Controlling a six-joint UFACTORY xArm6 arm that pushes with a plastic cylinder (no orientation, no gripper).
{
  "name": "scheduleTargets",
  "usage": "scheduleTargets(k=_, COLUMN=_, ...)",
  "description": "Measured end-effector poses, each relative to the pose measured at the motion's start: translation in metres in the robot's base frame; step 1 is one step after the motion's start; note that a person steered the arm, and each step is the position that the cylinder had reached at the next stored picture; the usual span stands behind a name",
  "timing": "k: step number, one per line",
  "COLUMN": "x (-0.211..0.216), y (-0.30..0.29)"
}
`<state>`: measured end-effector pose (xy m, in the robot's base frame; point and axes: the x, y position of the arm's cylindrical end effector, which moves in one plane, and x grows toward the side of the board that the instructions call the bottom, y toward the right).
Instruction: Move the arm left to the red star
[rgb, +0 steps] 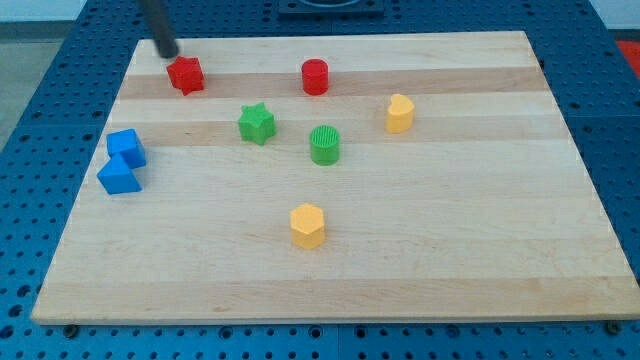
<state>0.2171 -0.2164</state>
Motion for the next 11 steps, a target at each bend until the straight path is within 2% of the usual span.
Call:
scheduleTargets(k=1, x=0.033, y=0.053)
scheduleTargets(k=2, x=0.096, y=0.066)
scheduleTargets(k=3, x=0.069, y=0.07)
scheduleTargets(k=4, x=0.019, y=0.063)
scheduleTargets(k=5, x=0.016, y=0.008)
scheduleTargets(k=6, x=0.038, y=-0.048)
scheduleTargets(k=7, x=0.083, y=-0.043)
scheduleTargets(k=8, x=0.093, y=-0.034)
scheduleTargets(k=10, x=0.045, y=-0.047)
scheduleTargets(k=11, x=0.031, y=-0.014)
